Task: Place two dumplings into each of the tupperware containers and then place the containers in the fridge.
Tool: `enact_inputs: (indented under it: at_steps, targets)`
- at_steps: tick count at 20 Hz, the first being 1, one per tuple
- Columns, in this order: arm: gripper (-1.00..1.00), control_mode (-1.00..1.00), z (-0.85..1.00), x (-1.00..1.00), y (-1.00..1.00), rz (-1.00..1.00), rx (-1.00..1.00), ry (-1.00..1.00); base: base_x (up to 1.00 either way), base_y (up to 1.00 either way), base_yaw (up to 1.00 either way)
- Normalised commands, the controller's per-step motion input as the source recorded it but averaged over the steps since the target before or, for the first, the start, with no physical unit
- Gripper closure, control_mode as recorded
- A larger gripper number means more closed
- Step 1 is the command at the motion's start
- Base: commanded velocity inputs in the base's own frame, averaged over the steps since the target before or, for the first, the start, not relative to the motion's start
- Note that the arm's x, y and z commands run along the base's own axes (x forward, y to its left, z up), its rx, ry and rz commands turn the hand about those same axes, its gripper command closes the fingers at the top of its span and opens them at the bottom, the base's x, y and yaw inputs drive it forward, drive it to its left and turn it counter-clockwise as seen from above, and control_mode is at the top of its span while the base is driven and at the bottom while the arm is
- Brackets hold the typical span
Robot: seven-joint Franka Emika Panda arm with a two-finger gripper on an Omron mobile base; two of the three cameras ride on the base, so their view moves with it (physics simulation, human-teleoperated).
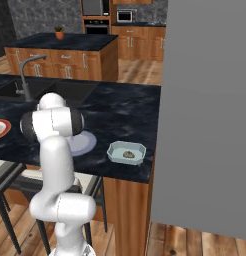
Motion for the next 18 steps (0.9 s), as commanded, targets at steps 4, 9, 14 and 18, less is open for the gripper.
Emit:
enact_inputs:
  at_steps: [4,9,14,18]
  targets:
    - [-1.00,-1.00,-0.32,0.40,-0.37,0.02,0.00,-0.01,0.00,0.00,0.00]
    - [-1.00,-1.00,-0.09,0.42,0.00,0.03,0.01,-0.07,0.00,0.00,0.00]
    - [-1.00,-1.00,-0.02,-0.26,0.02,0.00,0.00,-0.05,0.00,0.00,0.00]
    - [-1.00,-1.00,0.00,-0.62,0.11,0.00,0.00,-0.08,0.00,0.00,0.00]
